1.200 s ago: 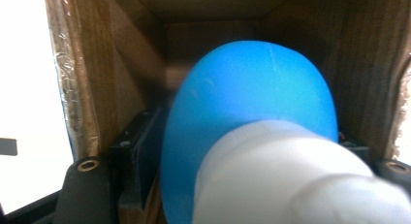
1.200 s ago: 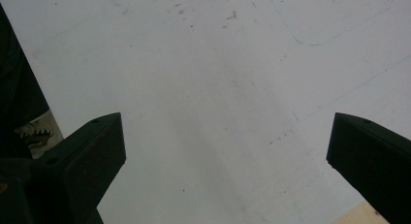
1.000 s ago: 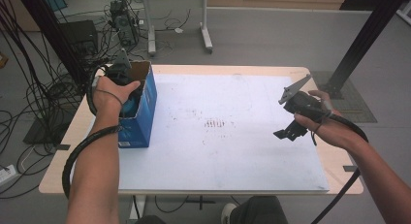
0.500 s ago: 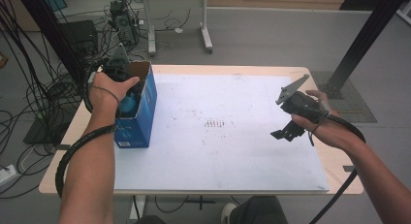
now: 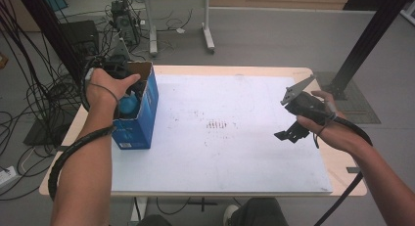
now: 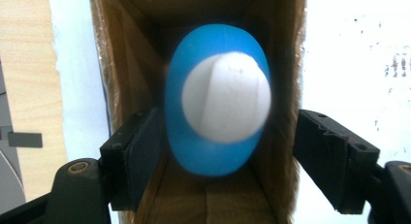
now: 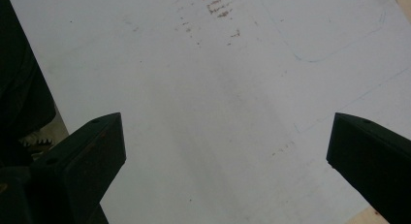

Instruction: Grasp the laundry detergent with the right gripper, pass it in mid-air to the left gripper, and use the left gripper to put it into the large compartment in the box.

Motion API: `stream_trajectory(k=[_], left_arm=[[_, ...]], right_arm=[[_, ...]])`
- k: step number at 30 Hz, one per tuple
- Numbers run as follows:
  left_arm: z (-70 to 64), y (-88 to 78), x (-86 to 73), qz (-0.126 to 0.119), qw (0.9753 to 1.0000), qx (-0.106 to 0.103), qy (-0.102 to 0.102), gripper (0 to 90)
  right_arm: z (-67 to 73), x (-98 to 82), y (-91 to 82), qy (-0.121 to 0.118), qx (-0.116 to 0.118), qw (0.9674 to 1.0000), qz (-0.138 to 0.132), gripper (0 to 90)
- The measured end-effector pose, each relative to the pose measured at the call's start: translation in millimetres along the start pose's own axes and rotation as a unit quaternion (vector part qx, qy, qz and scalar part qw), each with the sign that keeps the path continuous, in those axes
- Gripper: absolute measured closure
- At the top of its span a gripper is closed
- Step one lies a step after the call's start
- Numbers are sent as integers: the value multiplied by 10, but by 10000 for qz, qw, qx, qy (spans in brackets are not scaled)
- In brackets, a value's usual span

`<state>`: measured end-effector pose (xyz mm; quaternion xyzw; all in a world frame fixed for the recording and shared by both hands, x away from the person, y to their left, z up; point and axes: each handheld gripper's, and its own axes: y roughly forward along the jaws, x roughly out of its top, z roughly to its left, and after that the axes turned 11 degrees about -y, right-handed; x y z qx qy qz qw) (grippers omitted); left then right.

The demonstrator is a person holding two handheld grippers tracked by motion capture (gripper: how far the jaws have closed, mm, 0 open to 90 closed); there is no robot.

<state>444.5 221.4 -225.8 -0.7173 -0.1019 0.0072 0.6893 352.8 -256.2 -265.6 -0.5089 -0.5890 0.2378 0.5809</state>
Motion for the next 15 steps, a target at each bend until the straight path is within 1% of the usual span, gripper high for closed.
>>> stream_trajectory(k=[5,8,12,15], left_arm=[[-30,-192,-23,-146,9999,-5,63,241],[-89,-302,-19,-255,9996,6,143,224],[-229,-406,-4,-345,9989,-43,325,207],[-369,-441,18,-381,9982,-97,444,189]], right_arm=[[6,-3,-29,40,-12,10000,17,4],[-20,-8,-45,71,-23,10000,41,4],[-64,-12,-43,137,-40,9999,68,4],[-99,-6,-31,137,-43,9998,100,4]])
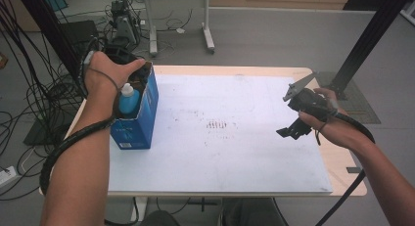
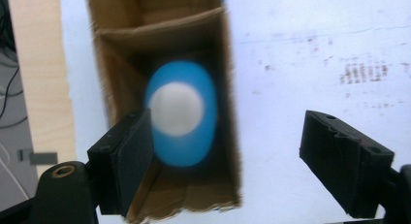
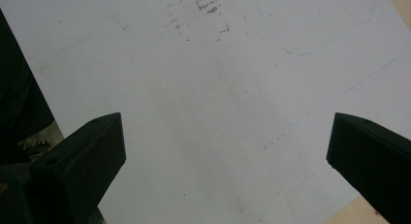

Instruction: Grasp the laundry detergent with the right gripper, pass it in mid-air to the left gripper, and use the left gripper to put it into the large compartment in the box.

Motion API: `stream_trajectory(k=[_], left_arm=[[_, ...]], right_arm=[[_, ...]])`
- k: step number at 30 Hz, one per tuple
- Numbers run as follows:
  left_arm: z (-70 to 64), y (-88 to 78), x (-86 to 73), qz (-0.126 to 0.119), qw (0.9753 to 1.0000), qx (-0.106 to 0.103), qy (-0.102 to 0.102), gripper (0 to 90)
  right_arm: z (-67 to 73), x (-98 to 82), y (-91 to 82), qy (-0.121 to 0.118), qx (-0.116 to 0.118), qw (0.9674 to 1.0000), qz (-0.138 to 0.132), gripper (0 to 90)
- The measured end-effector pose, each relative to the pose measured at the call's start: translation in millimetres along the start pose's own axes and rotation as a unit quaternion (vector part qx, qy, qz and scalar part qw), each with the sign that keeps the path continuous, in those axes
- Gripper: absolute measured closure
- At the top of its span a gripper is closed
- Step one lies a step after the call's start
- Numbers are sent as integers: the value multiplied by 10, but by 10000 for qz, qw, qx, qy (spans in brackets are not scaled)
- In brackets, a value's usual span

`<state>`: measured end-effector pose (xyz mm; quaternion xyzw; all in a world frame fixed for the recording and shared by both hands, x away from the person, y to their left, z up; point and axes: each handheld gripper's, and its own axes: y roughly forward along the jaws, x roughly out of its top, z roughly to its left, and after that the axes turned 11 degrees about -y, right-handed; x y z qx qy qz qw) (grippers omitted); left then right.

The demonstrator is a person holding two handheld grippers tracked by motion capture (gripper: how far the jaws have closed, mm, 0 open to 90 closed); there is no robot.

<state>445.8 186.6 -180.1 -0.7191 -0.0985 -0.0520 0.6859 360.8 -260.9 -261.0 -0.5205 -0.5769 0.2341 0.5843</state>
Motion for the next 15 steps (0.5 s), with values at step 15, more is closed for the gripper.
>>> stream_trajectory(k=[15], left_arm=[[-648,59,54,17,9954,-585,755,87]], right_arm=[[-134,18,59,-61,5,9998,181,4]])
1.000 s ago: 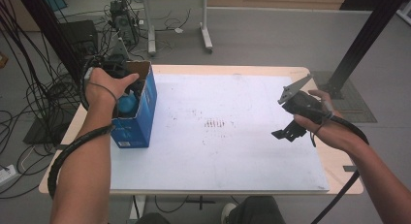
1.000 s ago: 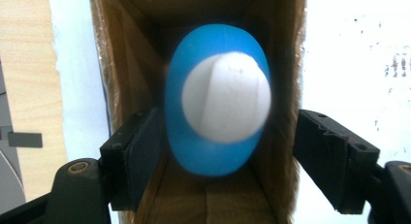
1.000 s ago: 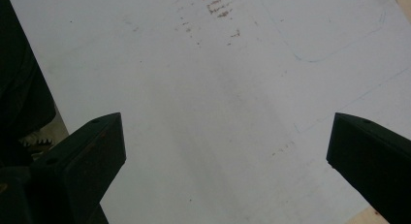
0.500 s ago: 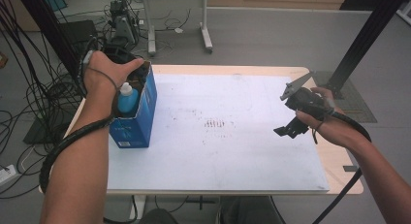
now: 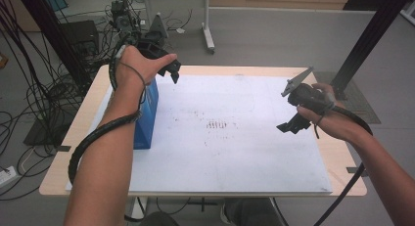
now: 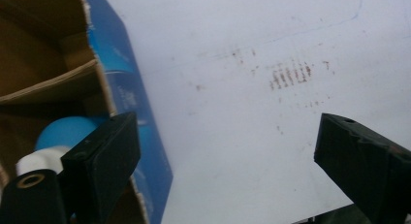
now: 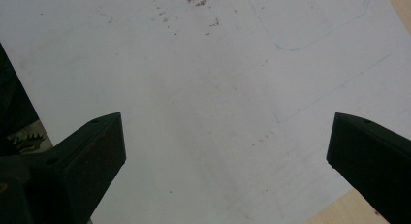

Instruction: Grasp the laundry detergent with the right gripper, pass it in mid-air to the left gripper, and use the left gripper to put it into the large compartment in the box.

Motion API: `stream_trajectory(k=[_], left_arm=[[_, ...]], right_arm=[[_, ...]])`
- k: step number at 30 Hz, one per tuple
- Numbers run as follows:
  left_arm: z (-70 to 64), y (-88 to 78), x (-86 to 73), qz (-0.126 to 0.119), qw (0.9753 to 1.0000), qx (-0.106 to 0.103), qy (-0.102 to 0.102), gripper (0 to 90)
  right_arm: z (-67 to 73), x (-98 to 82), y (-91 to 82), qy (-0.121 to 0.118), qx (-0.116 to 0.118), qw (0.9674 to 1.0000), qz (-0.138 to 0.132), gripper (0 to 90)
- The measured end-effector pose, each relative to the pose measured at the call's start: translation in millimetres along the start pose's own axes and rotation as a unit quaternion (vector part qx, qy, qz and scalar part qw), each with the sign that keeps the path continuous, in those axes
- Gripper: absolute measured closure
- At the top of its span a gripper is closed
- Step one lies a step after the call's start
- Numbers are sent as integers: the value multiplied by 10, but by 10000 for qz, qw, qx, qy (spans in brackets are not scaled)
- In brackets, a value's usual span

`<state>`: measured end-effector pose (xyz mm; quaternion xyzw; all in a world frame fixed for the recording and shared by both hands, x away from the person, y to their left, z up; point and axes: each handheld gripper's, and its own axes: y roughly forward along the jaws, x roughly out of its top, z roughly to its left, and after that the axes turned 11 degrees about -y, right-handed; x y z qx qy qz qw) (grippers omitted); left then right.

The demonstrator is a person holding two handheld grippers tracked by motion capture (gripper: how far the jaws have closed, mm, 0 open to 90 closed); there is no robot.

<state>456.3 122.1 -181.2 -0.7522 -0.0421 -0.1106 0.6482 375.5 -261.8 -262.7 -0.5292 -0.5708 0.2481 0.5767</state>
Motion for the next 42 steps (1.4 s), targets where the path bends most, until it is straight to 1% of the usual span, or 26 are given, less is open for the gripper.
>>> stream_trajectory(k=[2,6,7,8,11,16,18,24,27,36,42], left_arm=[[-72,21,10,10,10000,8,92,86],[-197,72,32,66,9998,44,206,86],[-224,85,34,59,9997,19,234,86],[-241,98,38,64,9996,-5,273,86],[-287,132,50,63,9996,17,263,86],[-336,164,67,72,9995,-79,293,86],[-358,182,66,100,9993,-76,349,87],[-379,215,74,109,9992,-80,370,87],[-380,221,77,145,9992,-132,356,87],[-367,213,83,115,9991,-143,374,88],[-357,195,87,84,9991,-201,369,89]], right_arm=[[1,-11,18,19,21,10000,7,4],[8,-12,36,19,-6,10000,65,4],[10,-11,35,21,3,10000,79,4],[11,-9,31,24,-9,10000,89,4],[10,-3,15,30,-26,10000,80,4],[17,8,7,2,-34,9999,99,4],[14,9,4,10,-44,9999,90,4],[20,3,-3,14,-42,10000,89,4],[22,-3,-15,23,-62,9999,96,4],[18,-10,-32,33,-92,9999,106,4],[19,16,-40,7,-99,9999,115,4]])
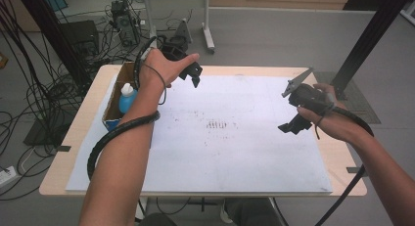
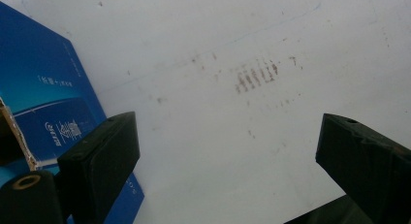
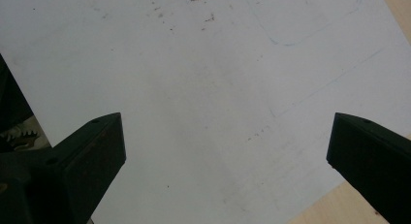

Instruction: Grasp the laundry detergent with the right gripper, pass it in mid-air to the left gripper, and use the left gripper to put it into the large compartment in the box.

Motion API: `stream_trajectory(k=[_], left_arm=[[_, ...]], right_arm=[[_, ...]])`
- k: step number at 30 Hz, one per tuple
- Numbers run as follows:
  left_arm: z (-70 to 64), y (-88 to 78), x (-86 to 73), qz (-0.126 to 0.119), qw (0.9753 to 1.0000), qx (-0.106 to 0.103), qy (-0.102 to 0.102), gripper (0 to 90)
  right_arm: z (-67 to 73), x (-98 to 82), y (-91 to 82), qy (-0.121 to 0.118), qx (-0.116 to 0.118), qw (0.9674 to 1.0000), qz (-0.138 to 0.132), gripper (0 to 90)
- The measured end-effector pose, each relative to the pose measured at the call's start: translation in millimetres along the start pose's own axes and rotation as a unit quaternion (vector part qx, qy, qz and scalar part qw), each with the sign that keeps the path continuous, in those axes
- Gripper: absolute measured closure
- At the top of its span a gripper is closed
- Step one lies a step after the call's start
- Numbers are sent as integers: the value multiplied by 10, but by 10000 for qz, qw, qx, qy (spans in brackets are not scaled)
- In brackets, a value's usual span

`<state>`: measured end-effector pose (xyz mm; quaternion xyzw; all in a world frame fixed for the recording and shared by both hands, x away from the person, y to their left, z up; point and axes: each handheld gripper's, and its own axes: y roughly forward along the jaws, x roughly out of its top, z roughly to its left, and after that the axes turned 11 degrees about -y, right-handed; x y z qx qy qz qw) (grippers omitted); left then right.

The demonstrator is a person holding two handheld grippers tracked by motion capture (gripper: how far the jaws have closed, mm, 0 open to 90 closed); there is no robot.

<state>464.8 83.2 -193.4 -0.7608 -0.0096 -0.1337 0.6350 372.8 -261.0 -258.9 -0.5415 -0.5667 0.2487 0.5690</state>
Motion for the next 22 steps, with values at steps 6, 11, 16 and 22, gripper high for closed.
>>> stream_trajectory(k=[6,11,16,22], left_arm=[[-1,10,5,17,10000,12,16,89],[-1,14,12,-8,10000,15,13,89],[8,25,11,9,10000,26,13,89],[11,34,-1,3,10000,41,7,89]], right_arm=[[3,18,-2,-37,0,10000,-2,4],[1,23,-7,-36,-5,10000,-21,4],[0,10,-1,-20,-1,10000,-12,4],[4,-6,17,-9,18,10000,-26,4]])
